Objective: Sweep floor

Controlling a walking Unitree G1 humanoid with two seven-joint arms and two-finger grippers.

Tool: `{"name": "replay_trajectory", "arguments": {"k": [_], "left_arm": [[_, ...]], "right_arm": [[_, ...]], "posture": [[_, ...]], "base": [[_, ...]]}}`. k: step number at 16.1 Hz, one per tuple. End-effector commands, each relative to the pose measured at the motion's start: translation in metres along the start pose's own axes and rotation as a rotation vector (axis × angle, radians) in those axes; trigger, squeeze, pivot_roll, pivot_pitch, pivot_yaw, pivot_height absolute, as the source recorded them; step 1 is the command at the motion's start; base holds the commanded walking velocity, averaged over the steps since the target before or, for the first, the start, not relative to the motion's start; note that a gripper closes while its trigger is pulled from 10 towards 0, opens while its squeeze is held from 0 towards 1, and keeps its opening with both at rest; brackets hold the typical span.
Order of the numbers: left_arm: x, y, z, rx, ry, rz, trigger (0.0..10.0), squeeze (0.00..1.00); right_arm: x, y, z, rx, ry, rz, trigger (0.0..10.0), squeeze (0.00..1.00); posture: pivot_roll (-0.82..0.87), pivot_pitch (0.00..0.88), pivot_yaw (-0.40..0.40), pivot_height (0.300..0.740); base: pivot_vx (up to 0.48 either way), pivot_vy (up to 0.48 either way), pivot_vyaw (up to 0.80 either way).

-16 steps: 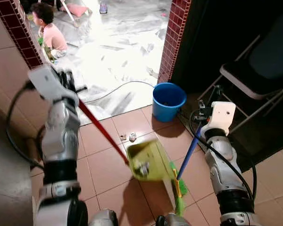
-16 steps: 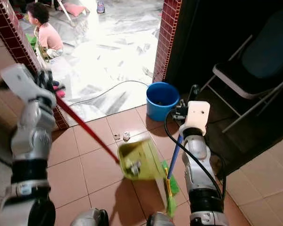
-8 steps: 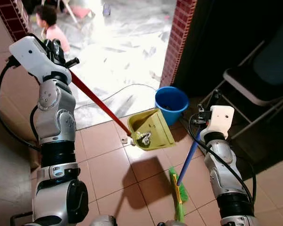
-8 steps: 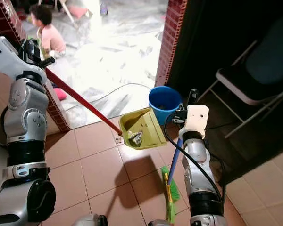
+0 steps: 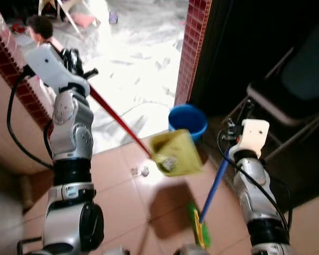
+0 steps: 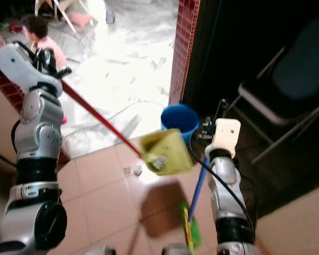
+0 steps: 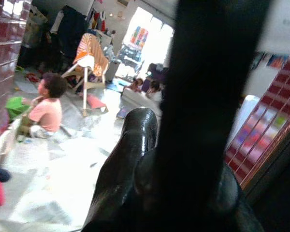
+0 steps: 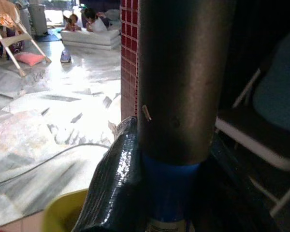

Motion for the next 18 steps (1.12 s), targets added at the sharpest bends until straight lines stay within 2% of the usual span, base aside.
{"name": "replay_trajectory", "arguments": {"k": [1, 4, 10, 18], "left_arm": [[-0.01, 0.037, -0.008, 0.143, 0.045, 0.03, 10.0, 0.0], [-0.009, 0.05, -0.014, 0.179, 0.044, 0.038, 10.0, 0.0], [0.002, 0.047, -0.018, 0.176, 0.029, 0.04, 10.0, 0.0], [0.003, 0.046, -0.018, 0.182, 0.036, 0.018, 10.0, 0.0]], "right_arm": [[-0.012, 0.012, -0.004, 0.051, 0.049, 0.009, 10.0, 0.0], [-0.014, 0.01, -0.003, 0.048, 0.057, 0.012, 10.0, 0.0], [-0.016, 0.009, -0.003, 0.043, 0.065, 0.004, 10.0, 0.0], [-0.017, 0.007, -0.003, 0.036, 0.07, -0.001, 10.0, 0.0]], "posture": [[-0.05, 0.03, -0.017, 0.74], [-0.05, 0.029, -0.015, 0.74], [-0.06, 0.031, -0.008, 0.74], [-0.05, 0.033, -0.008, 0.74]], "base": [[0.48, 0.0, 0.0], [0.48, 0.0, 0.0], [0.48, 0.0, 0.0], [0.461, 0.0, 0.0]]}}
Point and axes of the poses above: a point about 5 cm out from each wrist's last joint towards the gripper, its own z axis pointing back from the gripper into the wrist, its own y axis along the axis of the wrist's last joint, x = y × z, the point moved 1 cm from there along -z, pointing out of the wrist towards the gripper, and after that the axes turned 14 degrees about -z, right-handed, at the moved point
